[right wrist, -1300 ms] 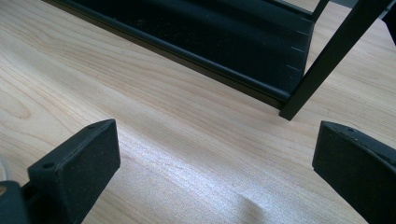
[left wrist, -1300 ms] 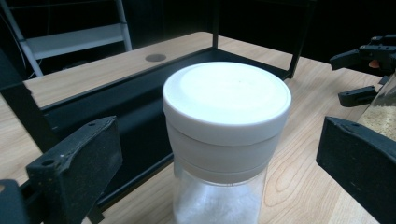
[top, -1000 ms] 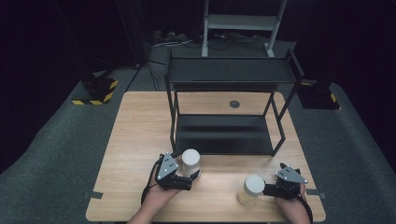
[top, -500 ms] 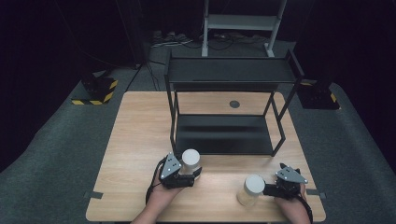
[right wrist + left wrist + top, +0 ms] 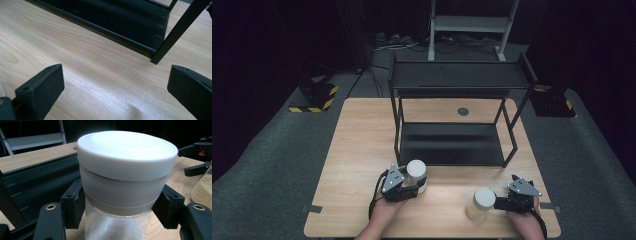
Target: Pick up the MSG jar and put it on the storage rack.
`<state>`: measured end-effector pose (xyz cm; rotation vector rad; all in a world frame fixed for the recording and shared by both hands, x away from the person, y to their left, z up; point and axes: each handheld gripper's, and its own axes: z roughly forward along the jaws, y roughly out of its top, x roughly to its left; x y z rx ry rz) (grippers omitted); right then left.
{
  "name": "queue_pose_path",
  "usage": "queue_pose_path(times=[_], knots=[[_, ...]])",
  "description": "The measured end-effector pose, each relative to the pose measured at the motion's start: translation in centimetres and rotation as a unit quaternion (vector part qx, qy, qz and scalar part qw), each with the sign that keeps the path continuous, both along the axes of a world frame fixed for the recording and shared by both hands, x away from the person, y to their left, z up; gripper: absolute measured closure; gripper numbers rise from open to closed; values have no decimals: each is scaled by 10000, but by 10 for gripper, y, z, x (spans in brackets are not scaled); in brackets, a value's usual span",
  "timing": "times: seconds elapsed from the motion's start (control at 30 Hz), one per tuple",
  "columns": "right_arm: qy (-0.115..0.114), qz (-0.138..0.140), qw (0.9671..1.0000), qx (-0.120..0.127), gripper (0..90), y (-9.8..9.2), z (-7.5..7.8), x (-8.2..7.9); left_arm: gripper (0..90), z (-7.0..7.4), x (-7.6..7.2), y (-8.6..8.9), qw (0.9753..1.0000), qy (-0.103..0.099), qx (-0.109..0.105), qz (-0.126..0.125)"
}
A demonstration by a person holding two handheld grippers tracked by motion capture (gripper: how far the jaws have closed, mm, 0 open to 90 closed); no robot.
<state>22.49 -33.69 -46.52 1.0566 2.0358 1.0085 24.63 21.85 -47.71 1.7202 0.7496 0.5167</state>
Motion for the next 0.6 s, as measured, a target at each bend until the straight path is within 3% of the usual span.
queue_pose_path(times=[0.23, 0.4, 0.6], knots=[[0, 7, 10000, -17, 1, 0, 0, 0, 350, 2, -2, -1, 10000, -64, 72, 21], [-5, 8, 10000, -16, 1, 0, 0, 0, 354, 3, -1, 1, 9999, 32, -59, 134], [1, 7, 10000, -10, 1, 0, 0, 0, 354, 11, -3, 4, 9998, -83, -74, 181]])
